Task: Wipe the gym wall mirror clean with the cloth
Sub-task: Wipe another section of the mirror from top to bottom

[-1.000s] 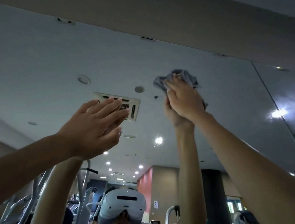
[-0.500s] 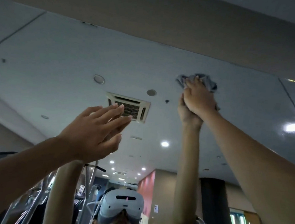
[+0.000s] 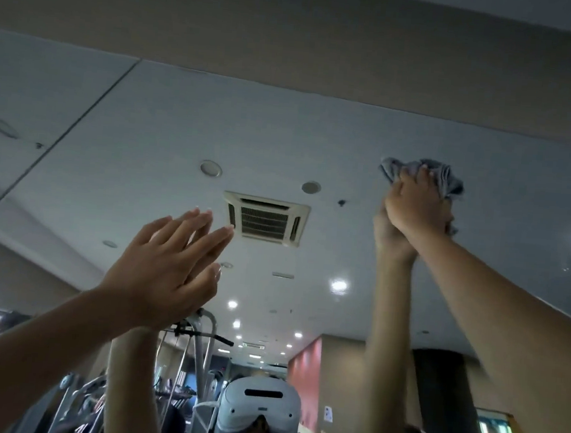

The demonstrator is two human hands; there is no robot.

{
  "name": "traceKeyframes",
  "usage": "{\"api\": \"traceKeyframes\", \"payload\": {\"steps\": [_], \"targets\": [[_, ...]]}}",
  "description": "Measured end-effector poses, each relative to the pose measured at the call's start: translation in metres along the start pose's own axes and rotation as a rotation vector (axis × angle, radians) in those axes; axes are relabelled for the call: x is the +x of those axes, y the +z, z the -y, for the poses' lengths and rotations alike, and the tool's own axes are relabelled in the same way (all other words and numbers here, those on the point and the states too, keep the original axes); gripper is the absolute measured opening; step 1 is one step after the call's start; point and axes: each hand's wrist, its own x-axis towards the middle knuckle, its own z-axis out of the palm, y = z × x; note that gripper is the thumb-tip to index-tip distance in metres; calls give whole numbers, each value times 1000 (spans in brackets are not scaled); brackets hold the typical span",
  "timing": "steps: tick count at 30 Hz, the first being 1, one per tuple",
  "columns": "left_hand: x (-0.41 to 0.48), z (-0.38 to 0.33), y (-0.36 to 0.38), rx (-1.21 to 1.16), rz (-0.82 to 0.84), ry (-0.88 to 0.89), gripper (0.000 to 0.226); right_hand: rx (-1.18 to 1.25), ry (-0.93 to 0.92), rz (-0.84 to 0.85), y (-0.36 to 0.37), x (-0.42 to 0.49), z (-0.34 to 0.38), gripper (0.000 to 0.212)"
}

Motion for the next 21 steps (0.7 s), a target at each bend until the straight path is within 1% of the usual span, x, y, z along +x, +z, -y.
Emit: {"api": "traceKeyframes", "payload": {"steps": [1, 2, 3, 5, 7, 9, 10, 11, 12, 13, 15, 17, 19, 21], "targets": [[-1, 0, 1, -21, -2, -2, 62, 7, 22, -15, 8, -2, 25, 47], [-1, 1, 2, -40, -9, -8, 63, 17, -20, -16, 15, -7, 48, 47], [-2, 1, 2, -58, -20, -23, 64, 19, -108, -14, 23, -12, 68, 46], [-3, 1, 3, -100, -48, -73, 68, -9, -343, 21, 32, -31, 95, 46], [-4, 0, 2, -118, -54, -116, 73, -19, -581, 122, 27, -51, 95, 51], [-4, 0, 0, -108, -56, -112, 75, 13, -819, 245, 16, -66, 73, 53], [-4, 3, -1, -102, -56, -93, 74, 38, -881, 284, 11, -65, 60, 52], [-5, 9, -2, -95, -53, -66, 72, 68, -870, 303, 9, -58, 50, 51], [-6, 16, -3, -85, -42, -31, 70, 98, -783, 298, 7, -46, 45, 50], [-7, 24, -5, -74, -30, 3, 68, 123, -657, 273, 9, -33, 47, 50], [-9, 36, -7, -59, -14, 48, 66, 82, -402, 205, 19, -11, 72, 48], [-10, 40, -7, -60, -18, 59, 66, -2, -245, 124, 33, -2, 115, 47], [-12, 41, -6, -70, -32, -3, 67, -5, -209, 89, 48, -3, 161, 46], [-15, 44, -5, -74, -54, -100, 70, 17, -274, 124, 56, -13, 203, 48]]}}
